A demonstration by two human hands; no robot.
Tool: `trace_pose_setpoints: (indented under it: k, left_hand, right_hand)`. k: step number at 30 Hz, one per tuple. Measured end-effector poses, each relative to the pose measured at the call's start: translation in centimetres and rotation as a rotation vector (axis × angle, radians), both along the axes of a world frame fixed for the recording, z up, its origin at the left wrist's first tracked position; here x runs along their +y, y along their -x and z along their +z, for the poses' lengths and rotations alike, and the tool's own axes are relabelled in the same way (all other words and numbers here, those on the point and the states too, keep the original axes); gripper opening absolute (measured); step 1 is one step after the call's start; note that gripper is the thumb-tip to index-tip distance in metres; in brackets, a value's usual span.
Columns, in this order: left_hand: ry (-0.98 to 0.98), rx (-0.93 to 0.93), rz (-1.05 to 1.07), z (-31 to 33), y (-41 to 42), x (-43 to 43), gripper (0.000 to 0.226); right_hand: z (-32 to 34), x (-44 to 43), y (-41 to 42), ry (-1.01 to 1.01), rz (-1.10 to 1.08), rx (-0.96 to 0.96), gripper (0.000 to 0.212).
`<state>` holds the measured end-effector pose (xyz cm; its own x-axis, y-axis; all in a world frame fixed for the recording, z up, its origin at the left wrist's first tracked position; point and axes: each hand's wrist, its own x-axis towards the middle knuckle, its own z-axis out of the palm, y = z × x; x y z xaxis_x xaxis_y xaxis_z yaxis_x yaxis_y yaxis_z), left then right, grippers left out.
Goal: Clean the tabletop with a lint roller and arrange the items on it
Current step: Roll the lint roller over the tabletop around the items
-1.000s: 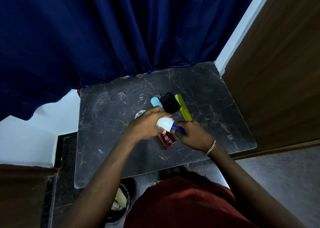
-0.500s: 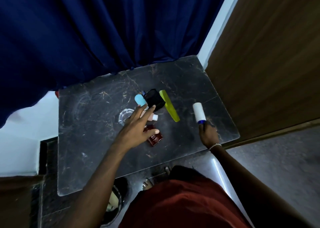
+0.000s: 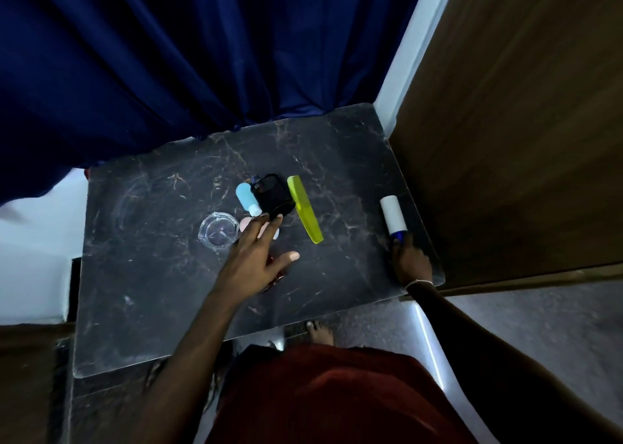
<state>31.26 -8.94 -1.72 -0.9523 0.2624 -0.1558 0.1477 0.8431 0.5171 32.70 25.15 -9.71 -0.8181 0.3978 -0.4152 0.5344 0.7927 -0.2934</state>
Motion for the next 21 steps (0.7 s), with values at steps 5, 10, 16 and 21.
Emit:
trace_pose_setpoints:
  k: [5, 10, 16, 21]
  left_hand:
    - [0.016, -0.002, -0.005, -1.1, -0.2, 1.1, 0.091]
    - [0.069, 0.047, -0.024, -1.3, 0.1, 1.6, 0.089]
    - [0.177, 0.039, 0.017, -1.4, 0.0, 1.8, 0.088]
    - [0.207, 0.016, 0.022, -1.7, -0.1, 1.7, 0.089]
  right_hand:
    - [-0.7, 0.1, 0.3, -0.020, 0.019, -0.013, 0.045]
    - [-0.9, 1.1, 0.6, -0.119, 0.081, -0.065, 0.044]
    - [-1.2, 1.1, 0.6, -0.219, 0.152, -0.051, 0.044]
    - [-1.1, -1.6, 0.9, -0.234, 0.242, -0.043, 0.044]
